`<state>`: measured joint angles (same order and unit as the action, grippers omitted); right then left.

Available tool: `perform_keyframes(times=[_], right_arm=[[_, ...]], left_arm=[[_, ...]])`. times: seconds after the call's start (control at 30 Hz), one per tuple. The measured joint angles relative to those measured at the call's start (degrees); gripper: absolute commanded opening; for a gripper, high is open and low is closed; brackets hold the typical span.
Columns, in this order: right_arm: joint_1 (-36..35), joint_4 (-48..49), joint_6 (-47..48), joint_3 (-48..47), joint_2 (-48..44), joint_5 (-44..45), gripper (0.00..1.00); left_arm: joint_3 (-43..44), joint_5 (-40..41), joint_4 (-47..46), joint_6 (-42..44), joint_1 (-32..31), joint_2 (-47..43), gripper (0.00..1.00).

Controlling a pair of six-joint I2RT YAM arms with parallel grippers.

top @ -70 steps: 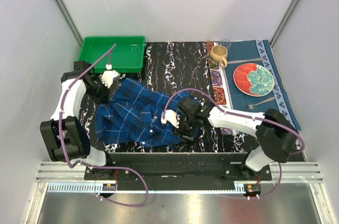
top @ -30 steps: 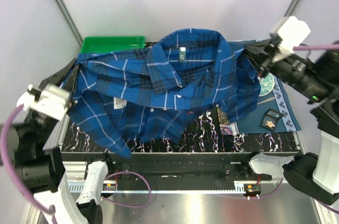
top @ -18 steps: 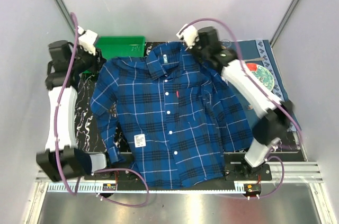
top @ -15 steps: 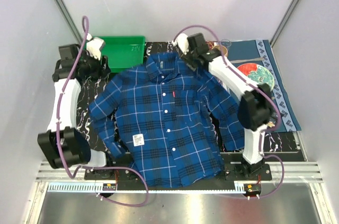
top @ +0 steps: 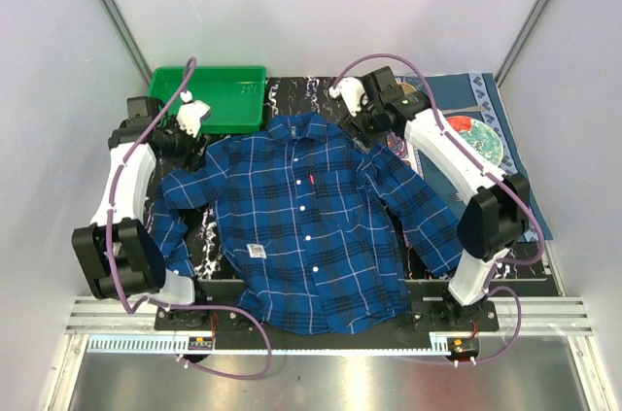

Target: Pin the brooch onto the clothing

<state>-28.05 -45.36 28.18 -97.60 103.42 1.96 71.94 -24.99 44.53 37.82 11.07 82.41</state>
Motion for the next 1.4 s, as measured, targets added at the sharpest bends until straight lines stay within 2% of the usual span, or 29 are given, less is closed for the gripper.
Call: perform_keyframes(times=[0.1, 0.23, 0.37, 0.43, 0.5, 0.6, 0.73, 0.9, 1.03, 1.17, 1.27, 1.3, 1.33, 1.4], right_arm=[[-0.02, -1.99, -2.05, 1.25, -1.31, -5.84, 0.66], [-1.14, -4.04, -5.27, 3.80, 1.75, -11.58, 0.64], [-3.13, -4.33, -7.63, 6.69, 5.95, -14.16, 0.64], [-3.61, -4.35, -8.50, 7.32, 7.52, -15.13, 0.63], [-3.67, -4.07, -9.20, 7.80, 8.74, -15.28, 0.63], [-3.65, -3.74, -10.01, 8.61, 9.92, -15.17, 0.62], [-3.48, -2.23, -10.08, 9.53, 11.72, -14.97, 0.62], [-3.17, -1.53, -10.34, 9.60, 14.05, -14.86, 0.62], [-3.08, -1.44, -10.71, 9.55, 14.86, -14.78, 0.62], [-3.06, -1.49, -11.08, 9.18, 14.86, -14.47, 0.62], [-3.06, -1.44, -11.15, 8.98, 14.86, -14.40, 0.62], [-3.04, -1.49, -11.15, 8.98, 14.86, -14.27, 0.62], [-3.04, -1.49, -11.15, 8.98, 14.86, -13.92, 0.62], [-2.97, -1.49, -11.13, 8.98, 14.86, -13.51, 0.62]], left_arm=[[-0.09, 1.14, 1.51, 0.24, -0.37, 2.51, 0.64], [-0.68, 5.16, 2.95, -0.35, -0.22, 7.08, 0.65], [-3.43, 9.99, 3.63, -0.48, 2.34, 8.33, 0.77], [-4.13, 11.15, 4.11, -0.02, 5.20, 7.98, 0.84], [-5.31, 12.09, 5.20, 1.18, 9.31, 6.51, 0.87], [-8.50, 13.46, 6.95, 3.78, 13.75, 2.08, 0.86], [-15.23, 14.88, 9.84, 8.11, 19.19, -4.63, 0.80], [-19.19, 15.91, 10.80, 11.13, 24.52, -2.93, 0.74], [-20.39, 16.15, 9.90, 11.91, 25.03, 0.85, 0.70], [-21.05, 16.83, 7.80, 12.02, 24.90, 5.35, 0.60], [-20.72, 18.27, 6.16, 12.26, 24.76, 9.03, 0.35], [-20.31, 18.71, 5.95, 12.11, 24.74, 9.55, 0.11], [-19.78, 18.88, 5.84, 12.07, 24.61, 10.08, 0.03], [-18.12, 19.21, 5.95, 11.69, 24.48, 11.58, 0.00]])
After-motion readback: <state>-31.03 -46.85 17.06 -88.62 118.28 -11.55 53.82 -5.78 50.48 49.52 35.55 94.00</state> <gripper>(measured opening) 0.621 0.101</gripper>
